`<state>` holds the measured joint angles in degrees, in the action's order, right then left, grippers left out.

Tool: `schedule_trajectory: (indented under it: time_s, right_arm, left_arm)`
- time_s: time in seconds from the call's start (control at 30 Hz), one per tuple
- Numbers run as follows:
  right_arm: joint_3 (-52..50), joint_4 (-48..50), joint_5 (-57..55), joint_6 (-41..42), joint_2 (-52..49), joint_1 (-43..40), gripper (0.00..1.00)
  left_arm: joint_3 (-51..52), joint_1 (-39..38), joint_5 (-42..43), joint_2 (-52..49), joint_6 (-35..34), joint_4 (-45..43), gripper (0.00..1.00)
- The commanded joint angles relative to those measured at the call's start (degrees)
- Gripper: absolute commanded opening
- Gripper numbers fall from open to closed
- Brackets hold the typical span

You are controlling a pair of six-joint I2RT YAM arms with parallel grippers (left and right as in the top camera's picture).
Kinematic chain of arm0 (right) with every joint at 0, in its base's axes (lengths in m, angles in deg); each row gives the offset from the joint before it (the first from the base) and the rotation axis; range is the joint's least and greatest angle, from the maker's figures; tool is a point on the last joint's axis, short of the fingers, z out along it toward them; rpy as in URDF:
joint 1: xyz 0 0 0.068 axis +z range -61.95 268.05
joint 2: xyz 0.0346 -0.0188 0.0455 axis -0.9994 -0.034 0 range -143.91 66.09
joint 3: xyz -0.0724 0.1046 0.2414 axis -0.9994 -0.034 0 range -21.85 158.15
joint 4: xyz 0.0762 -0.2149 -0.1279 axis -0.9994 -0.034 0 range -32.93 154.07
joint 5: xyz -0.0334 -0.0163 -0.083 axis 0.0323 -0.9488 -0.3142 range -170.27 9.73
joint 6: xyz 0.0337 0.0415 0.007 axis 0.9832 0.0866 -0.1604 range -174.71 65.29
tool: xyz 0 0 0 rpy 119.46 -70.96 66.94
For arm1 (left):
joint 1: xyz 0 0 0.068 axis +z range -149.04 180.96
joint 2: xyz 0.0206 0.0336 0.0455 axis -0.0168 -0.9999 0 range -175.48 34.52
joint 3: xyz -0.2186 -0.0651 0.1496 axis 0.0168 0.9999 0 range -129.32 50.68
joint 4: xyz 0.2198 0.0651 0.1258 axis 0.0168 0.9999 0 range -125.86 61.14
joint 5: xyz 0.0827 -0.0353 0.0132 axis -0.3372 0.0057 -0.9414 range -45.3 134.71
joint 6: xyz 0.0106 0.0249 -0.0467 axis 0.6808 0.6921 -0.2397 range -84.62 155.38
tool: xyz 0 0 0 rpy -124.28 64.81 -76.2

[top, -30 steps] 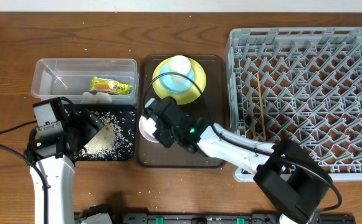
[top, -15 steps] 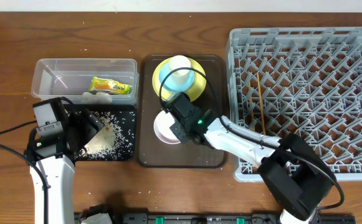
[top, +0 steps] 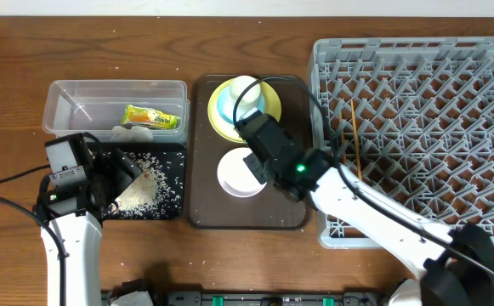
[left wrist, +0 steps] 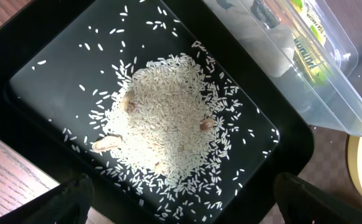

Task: Sort waste into correct bins and load items into the dishwasher rack
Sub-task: 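Close the right gripper on the white bowl's rim and lift it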

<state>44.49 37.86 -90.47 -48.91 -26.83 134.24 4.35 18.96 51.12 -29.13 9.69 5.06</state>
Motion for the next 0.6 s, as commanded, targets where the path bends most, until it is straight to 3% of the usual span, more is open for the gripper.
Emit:
schedule_trajectory:
  time_s: [0.0,0.23,0.57]
  right_arm:
    - [0.72,0.15,13.2,2.32,-0.15,-0.66,0.07]
    - [0.72,0.07,16.44,0.7,-4.96,2.56,0.17]
    - [0.72,1.81,16.26,-7.65,-11.06,7.15,0.26]
  left_arm:
    - [-0.79,0.26,-0.92,-0.07,-0.31,0.17,0.95]
    - [-0.79,0.26,-0.92,-0.07,-0.31,0.17,0.95]
    - [-0.81,0.26,-0.92,-0.07,-0.31,0.17,0.95]
